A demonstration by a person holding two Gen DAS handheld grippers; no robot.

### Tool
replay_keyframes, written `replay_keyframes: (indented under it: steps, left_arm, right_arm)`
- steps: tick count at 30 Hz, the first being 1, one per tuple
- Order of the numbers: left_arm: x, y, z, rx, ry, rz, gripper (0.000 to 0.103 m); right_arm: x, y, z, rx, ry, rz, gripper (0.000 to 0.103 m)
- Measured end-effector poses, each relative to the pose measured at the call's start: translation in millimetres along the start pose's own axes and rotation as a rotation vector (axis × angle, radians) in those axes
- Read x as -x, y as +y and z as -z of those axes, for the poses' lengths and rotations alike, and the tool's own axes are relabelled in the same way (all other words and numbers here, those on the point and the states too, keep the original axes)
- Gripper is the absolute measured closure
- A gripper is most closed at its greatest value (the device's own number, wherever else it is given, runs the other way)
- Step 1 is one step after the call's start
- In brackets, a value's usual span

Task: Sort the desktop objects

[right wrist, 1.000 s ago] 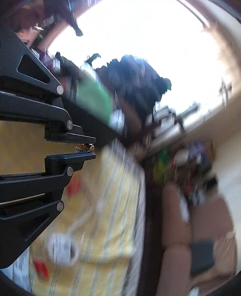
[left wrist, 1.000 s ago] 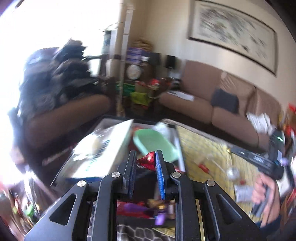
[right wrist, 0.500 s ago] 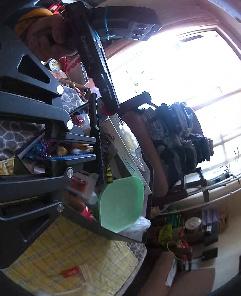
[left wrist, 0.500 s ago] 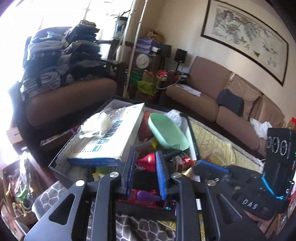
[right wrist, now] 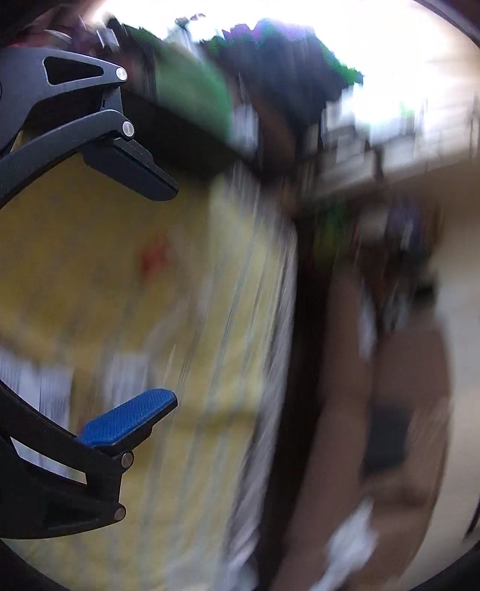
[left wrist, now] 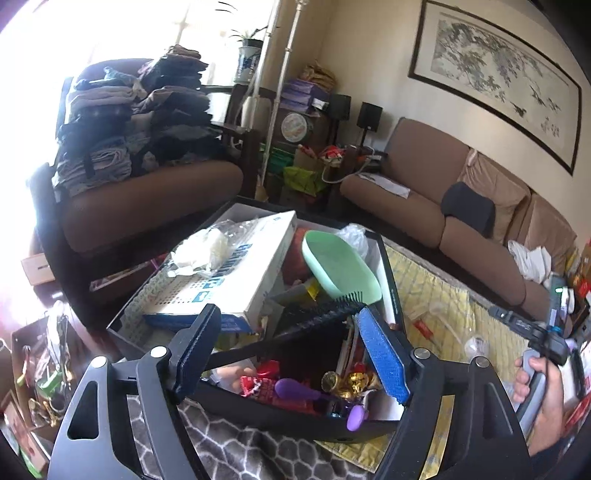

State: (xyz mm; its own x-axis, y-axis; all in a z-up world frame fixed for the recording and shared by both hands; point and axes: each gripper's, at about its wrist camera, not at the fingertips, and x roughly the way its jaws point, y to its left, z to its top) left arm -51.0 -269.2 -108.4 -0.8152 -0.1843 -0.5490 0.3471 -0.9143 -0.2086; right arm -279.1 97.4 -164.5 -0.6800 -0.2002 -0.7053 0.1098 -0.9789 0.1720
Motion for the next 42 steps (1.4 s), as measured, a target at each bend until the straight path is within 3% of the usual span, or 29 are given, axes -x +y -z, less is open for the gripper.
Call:
replay_keyframes:
  steps: [2,5,9,10,11,12,15,19,21,24,27,28,31,32,33,36,38,42]
  left_arm:
    - [-2,-5,1,-0.022,0.007,0.003,0.024]
    - [-3,-13,3,-0.050,0.018,0.010,0.024]
    - [1,-21,-1,-0.055,0.028,0.031,0.024]
    - [3,-23,-2,-0.059,0.024,0.034,0.024]
    - [7,-27,-3,-0.066,0.019,0.036,0.024]
    - [10,-30,-3,-0.071,0.017,0.040,0.023]
    - [18,-46,-5,-0.099,0.023,0.070,0.023]
    - [28,-89,-1,-0.196,0.056,0.158,0.022]
    - [31,-127,9,-0.298,0.095,0.234,0.021]
    - [28,-186,32,-0.430,0.218,0.380,0.016]
    - [26,-253,63,-0.653,0.326,0.553,0.016]
    - [29,-280,80,-0.788,0.347,0.658,0.012]
    - [24,-331,117,-1.031,0.481,0.870,0.007]
    - [13,-354,135,-1.134,0.541,0.867,0.007]
    - [4,-369,147,-1.206,0.550,0.828,0.007]
    - [-34,-408,185,-1.423,0.517,0.675,0.006]
    - [-65,-425,200,-1.488,0.517,0.607,0.006]
    - [-109,-440,213,-1.470,0.561,0.573,0.006]
  right_arm:
    - [-26,-33,3,-0.094,0.103,0.103,0.001]
    - [-55,-50,10,-0.137,0.191,0.082,0.001]
    - [-78,-35,22,-0.046,0.230,0.099,0.003]
    - [-82,-31,28,-0.022,0.240,0.127,0.009]
    - [-88,-29,32,-0.001,0.257,0.162,0.034]
    - [-90,-30,35,0.001,0.274,0.198,0.041]
    - [-67,-33,28,-0.050,0.225,0.125,0.045]
    - [48,-41,1,-0.062,-0.012,0.106,0.045]
    - [106,-50,-3,-0.057,-0.110,0.097,0.044]
    - [150,-64,5,0.048,-0.097,0.140,0.044]
    - [152,-101,15,0.053,-0.038,0.152,0.044]
    - [153,-121,23,0.023,-0.029,0.154,0.044]
    - [145,-169,28,-0.088,0.028,0.113,0.044]
    - [151,-185,26,-0.130,0.001,0.101,0.044]
    - [158,-195,24,-0.148,-0.028,0.103,0.044]
    - [164,-219,23,-0.199,-0.057,0.095,0.044]
    - [159,-232,26,-0.231,-0.044,0.057,0.044]
    - [142,-252,34,-0.274,0.003,0.012,0.044]
